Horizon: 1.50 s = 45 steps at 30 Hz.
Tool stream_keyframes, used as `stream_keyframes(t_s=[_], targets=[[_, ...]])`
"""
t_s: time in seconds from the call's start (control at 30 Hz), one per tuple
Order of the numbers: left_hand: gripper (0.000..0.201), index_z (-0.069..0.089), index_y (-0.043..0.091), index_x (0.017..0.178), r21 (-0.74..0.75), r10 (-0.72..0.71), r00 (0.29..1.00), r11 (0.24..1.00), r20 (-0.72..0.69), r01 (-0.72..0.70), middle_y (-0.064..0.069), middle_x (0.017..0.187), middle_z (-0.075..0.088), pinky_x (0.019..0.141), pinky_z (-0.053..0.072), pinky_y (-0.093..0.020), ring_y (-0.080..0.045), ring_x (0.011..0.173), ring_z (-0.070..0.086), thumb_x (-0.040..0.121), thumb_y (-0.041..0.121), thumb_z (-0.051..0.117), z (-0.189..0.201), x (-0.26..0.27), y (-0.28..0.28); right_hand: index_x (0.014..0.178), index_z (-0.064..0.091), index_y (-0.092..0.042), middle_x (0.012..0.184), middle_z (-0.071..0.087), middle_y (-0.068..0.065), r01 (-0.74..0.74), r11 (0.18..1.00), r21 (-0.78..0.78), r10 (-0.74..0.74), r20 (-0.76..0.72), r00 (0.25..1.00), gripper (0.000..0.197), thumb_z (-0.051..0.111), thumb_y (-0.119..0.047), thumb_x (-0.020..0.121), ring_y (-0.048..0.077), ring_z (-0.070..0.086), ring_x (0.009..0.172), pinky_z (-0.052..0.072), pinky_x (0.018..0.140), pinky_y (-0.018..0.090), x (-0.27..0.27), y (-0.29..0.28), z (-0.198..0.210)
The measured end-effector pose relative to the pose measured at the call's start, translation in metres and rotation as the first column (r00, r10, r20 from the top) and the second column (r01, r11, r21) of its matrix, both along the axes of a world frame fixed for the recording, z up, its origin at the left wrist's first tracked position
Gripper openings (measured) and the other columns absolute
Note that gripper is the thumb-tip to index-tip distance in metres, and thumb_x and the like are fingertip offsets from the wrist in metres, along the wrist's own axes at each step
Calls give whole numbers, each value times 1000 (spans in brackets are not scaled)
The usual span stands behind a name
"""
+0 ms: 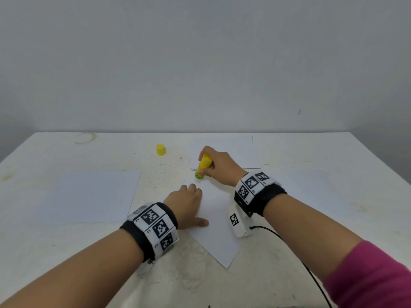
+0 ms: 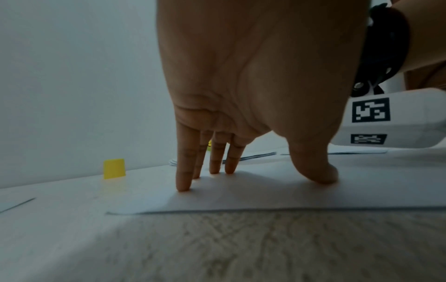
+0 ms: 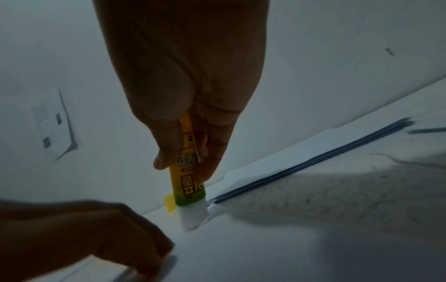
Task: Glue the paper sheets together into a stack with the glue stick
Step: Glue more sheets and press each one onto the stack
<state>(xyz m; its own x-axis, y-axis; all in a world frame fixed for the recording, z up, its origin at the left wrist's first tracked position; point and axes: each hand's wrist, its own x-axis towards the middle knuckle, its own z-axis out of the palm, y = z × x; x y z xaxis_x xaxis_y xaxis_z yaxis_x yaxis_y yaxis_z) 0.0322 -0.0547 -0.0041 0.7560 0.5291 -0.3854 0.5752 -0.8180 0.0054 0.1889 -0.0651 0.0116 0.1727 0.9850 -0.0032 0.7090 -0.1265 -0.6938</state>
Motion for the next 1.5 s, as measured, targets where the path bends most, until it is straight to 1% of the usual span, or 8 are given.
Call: stream_keyframes(t_s=[0.13, 0.4, 0.63, 0.77, 1.07, 1.23, 1.37, 1.5], targets=[[76, 36, 9, 134, -9, -25, 1000, 1000, -4, 25, -8, 133, 40, 95, 44, -37, -25, 118, 42, 83, 61, 59, 2, -4, 8, 109, 49, -14, 87, 54, 3, -65, 995, -71, 73, 117, 990, 27, 66, -16, 88, 20, 51, 77, 38, 59, 22, 6, -3, 3], [89, 10, 36, 151, -27, -92, 996, 995, 20, 92, -5, 144, 30, 97, 44, -37, -23, 130, 34, 81, 63, 60, -1, -3, 17, 100, 45, -26, 87, 58, -2, -144, 968, -203, 185, 201, 962, 26, 67, -21, 88, 16, 55, 77, 45, 67, 26, 34, -57, 14], [84, 20, 36, 148, 12, -116, 993, 993, -30, 116, -6, 151, 7, 97, 47, -40, -26, 131, 33, 80, 64, 59, 1, -3, 16, 97, 47, -28, 84, 61, -3, -142, 946, -291, 210, 218, 953, 26, 69, -20, 87, 7, 53, 67, 46, 67, 25, 56, -101, 23], [77, 24, 35, 146, 34, -127, 991, 991, -37, 128, -6, 149, 12, 92, 48, -38, -26, 126, 37, 83, 62, 58, 5, -2, 13, 96, 50, -27, 78, 59, -9, -132, 941, -311, 204, 212, 956, 24, 70, -19, 86, 3, 52, 64, 43, 62, 17, 64, -110, 27], [72, 32, 22, 143, 189, -149, 979, 966, -139, 174, -10, 142, 24, 78, 40, -31, -27, 124, 36, 86, 61, 54, 12, 3, -7, 91, 59, -7, 82, 68, 8, 183, 983, 6, -181, -112, 977, 28, 81, -14, 75, 13, 64, 59, 53, 57, 21, 73, -101, 27], [67, 21, 16, 148, 8, -288, 957, 958, -29, 288, 1, 160, -10, 106, 36, -37, -20, 146, 13, 95, 44, 51, 4, -4, -8, 91, 60, -8, 81, 67, 8, 255, 965, 55, -243, -164, 956, 24, 79, -13, 77, 19, 65, 62, 55, 59, 22, 71, -92, 20], [68, 10, 30, 152, 35, -271, 961, 961, -59, 273, -4, 159, 11, 100, 41, -38, -23, 140, 25, 96, 49, 45, 2, -10, -5, 93, 60, -8, 81, 68, 7, 268, 962, 61, -255, -163, 953, 26, 79, -15, 77, 19, 65, 63, 56, 63, 25, 68, -86, 17], [73, 21, 28, 149, 106, -214, 974, 969, -75, 221, -6, 145, 30, 86, 43, -35, -24, 126, 38, 90, 62, 46, 6, -11, 0, 96, 59, -5, 84, 67, 9, 303, 949, 89, -284, -179, 942, 27, 78, -14, 78, 21, 66, 65, 57, 67, 29, 62, -75, 14]])
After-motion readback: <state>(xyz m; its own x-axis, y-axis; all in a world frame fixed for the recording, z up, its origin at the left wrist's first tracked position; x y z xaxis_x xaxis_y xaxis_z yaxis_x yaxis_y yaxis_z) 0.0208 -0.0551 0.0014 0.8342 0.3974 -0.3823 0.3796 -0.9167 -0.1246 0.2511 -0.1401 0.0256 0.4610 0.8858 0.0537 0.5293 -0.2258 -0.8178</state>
